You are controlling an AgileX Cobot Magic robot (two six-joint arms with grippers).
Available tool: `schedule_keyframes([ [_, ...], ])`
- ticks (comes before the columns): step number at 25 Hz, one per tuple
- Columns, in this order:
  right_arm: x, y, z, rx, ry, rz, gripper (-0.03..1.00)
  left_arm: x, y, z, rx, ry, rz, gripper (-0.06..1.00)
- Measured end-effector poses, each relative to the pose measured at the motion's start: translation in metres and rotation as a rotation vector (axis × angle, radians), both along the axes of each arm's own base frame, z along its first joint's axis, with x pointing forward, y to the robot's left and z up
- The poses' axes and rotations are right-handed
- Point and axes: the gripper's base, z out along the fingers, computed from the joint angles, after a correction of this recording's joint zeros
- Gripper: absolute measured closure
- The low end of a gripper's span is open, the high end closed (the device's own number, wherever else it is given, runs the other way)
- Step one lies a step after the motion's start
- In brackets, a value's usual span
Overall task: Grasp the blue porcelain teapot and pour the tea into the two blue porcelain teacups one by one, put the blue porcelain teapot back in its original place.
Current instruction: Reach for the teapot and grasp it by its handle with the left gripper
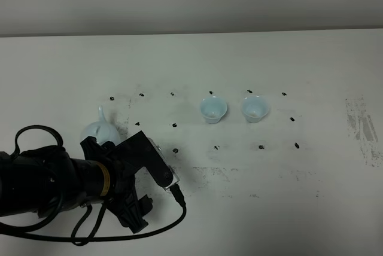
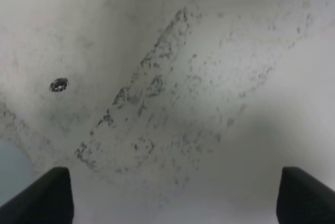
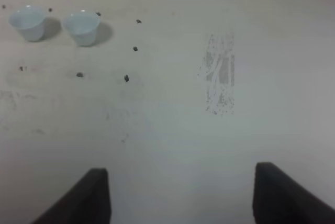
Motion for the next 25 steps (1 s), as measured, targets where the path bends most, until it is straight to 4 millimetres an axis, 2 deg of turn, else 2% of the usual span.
schedule_keyframes([
  [13,0.0,0.0,0.0,0.0,0.0,0.0,0.41,-0.004,0.013,-0.004,0.163,0.045,-0.011,0.19],
  [25,0.0,0.0,0.0,0.0,-0.001,0.0,0.41,-0.004,0.022,-0.004,0.202,0.062,0.151,0.19],
])
